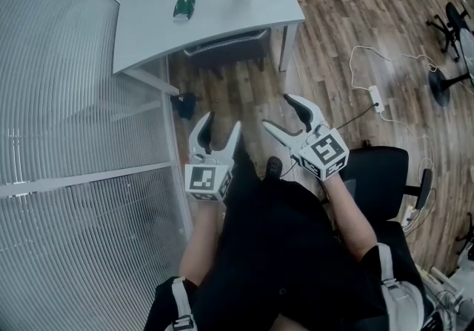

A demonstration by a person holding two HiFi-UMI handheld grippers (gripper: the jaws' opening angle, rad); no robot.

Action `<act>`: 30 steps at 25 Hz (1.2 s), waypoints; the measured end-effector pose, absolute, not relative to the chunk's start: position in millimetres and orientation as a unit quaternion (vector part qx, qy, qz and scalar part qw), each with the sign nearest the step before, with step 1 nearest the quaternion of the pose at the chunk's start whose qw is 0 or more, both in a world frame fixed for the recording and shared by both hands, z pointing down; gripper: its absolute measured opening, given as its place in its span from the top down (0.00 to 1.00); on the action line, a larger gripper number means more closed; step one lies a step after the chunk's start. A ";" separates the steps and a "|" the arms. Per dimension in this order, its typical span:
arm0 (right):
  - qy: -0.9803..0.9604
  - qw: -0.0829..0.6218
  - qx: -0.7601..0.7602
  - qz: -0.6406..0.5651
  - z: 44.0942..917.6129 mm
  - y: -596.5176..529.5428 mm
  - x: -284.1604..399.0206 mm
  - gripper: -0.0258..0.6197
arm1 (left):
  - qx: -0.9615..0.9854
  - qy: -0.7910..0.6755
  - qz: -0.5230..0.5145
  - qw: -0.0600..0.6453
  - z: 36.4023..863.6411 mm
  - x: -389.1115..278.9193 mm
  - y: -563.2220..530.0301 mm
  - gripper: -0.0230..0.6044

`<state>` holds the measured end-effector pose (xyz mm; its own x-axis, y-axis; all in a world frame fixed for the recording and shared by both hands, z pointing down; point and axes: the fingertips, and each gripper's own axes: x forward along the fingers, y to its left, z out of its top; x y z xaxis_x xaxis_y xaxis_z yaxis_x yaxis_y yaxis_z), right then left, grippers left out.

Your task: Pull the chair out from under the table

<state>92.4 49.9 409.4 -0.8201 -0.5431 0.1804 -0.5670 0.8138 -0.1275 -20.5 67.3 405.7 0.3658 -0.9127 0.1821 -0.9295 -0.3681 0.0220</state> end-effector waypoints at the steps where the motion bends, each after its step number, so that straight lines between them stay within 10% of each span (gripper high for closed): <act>1: -0.949 0.070 0.293 0.089 410.6 47.7 91.4 0.46 | 0.824 -0.560 0.069 0.062 405.9 -22.2 65.4 0.54; 30: -0.933 0.139 0.327 0.065 407.3 -114.8 -9.0 0.46 | 0.851 -0.516 0.076 0.062 412.1 -123.4 -115.7 0.55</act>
